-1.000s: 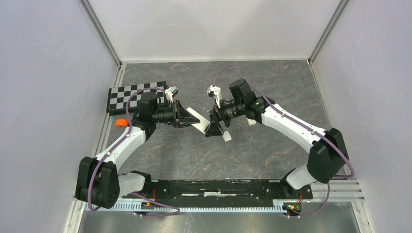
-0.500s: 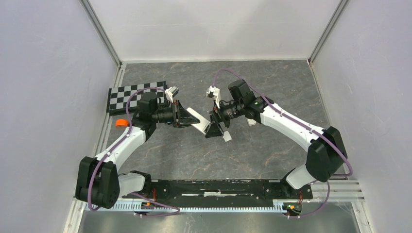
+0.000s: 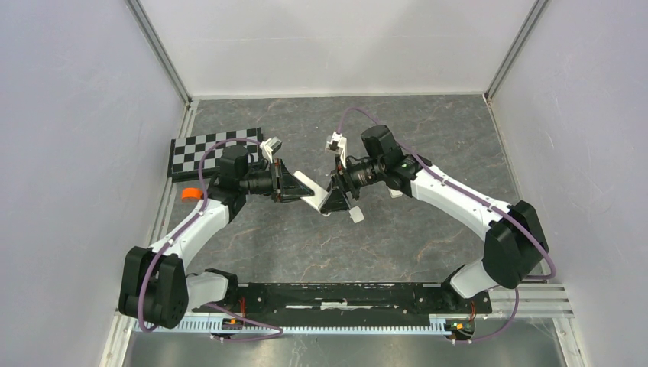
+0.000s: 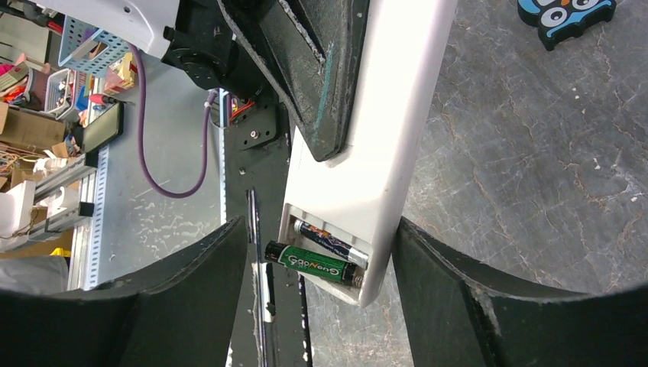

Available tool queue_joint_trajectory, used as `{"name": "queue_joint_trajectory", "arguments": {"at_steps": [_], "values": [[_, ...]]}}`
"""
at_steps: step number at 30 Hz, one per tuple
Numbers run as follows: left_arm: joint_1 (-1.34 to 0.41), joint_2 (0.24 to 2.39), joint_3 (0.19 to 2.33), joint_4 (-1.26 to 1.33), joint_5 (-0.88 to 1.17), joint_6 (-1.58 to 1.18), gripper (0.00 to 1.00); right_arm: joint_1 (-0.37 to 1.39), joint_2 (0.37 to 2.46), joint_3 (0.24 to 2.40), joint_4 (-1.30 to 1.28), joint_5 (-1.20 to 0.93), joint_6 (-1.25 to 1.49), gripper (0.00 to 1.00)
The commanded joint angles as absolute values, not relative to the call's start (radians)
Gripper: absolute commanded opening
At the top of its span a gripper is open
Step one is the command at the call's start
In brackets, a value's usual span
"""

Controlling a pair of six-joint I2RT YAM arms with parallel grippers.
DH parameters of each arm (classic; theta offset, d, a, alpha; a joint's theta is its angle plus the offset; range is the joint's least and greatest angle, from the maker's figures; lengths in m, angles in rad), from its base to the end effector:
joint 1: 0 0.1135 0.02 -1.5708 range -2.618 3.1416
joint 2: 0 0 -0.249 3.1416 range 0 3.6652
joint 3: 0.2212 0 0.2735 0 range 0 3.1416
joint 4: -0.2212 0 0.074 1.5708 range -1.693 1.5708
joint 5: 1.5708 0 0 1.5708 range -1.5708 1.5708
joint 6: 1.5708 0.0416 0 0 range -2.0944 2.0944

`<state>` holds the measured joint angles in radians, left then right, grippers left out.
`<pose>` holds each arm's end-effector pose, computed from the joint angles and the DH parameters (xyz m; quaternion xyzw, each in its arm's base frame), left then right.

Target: Load the batteries into the remote control

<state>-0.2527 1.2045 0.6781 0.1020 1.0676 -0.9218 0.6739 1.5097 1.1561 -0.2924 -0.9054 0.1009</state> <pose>0.2595 -0.1046 0.2251 0.0232 0.7738 -0.6146 0.1518 0.2574 0.2474 0.2659 -0.4146 0.7169 0.5140 0.2235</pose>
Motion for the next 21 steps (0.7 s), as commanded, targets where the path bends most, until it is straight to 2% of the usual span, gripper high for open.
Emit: {"name": "queue_joint_trajectory", "arguments": {"at_steps": [1, 4, 7, 10, 21], "values": [[-0.25, 1.209, 0.702, 0.113, 1.097, -0.881, 0.02, 0.675, 1.503, 1.154, -0.251, -0.939, 0.101, 0.73], [-0.251, 1.21, 0.703, 0.111, 1.097, -0.878, 0.02, 0.675, 1.505, 1.155, -0.259, -0.952, 0.087, 0.73], [-0.25, 1.214, 0.707, 0.106, 1.095, -0.877, 0.02, 0.675, 1.504, 1.159, -0.287, -0.961, 0.05, 0.78], [-0.25, 1.214, 0.709, 0.104, 1.097, -0.876, 0.02, 0.675, 1.51, 1.171, -0.33, -0.951, 0.011, 0.77], [-0.25, 1.217, 0.71, 0.1, 1.093, -0.878, 0.02, 0.675, 1.536, 1.189, -0.363, -0.931, -0.021, 0.53]]}}
